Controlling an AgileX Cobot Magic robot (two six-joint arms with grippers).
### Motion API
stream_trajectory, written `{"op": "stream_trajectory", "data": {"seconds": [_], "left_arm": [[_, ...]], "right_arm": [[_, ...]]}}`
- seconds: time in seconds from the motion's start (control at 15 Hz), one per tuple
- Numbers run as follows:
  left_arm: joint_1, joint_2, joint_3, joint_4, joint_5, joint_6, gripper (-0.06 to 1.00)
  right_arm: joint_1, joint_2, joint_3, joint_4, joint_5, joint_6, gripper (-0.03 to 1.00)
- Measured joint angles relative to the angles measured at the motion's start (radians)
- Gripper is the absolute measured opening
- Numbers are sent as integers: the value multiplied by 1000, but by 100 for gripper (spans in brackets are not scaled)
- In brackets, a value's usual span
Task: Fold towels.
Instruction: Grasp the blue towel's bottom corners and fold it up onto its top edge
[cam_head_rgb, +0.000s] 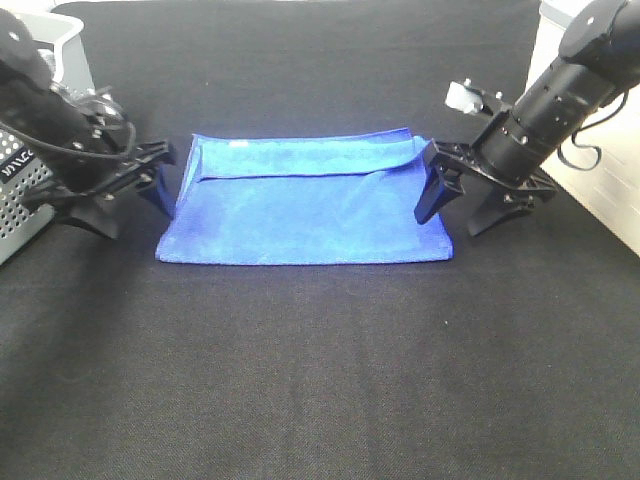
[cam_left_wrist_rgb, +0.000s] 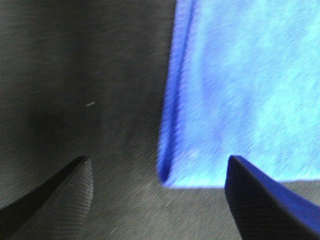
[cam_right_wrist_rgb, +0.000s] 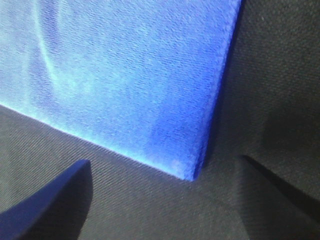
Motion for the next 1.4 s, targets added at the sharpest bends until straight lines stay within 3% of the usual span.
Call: {"op": "stream_trajectory", "data": {"seconds": [0.27,0.47,0.6,0.73,0.8,0.87,0.93,1.0,1.4], "left_arm": [[-28,47,0,-104,-54,49,63],[-39,90,0,-165,-75,75,62],[-62,96,-1,-202,-86,120,57],[-85,104,-1,-222,-96,137,37],[-85,109,-1,-220,-94,130,18],[-85,109,-1,-220,-94,130,18],[-82,109,-1,-206,-89,125,4],[-82,106,-1,-188,-76,123,2],[-82,-2,29,-56,127,113,2]], "right_arm": [[0,58,2,5,-15,-13,73],[-2,88,0,113,-26,-72,72],[-2,104,-1,175,-28,-100,63],[-2,114,-1,183,-43,-97,45],[-2,119,-1,181,-55,-93,27],[-2,119,-1,181,-55,-93,27],[-2,125,-1,167,-56,-79,5],[-2,125,-1,160,-56,-65,0],[-2,-12,118,118,-25,-19,0]]}}
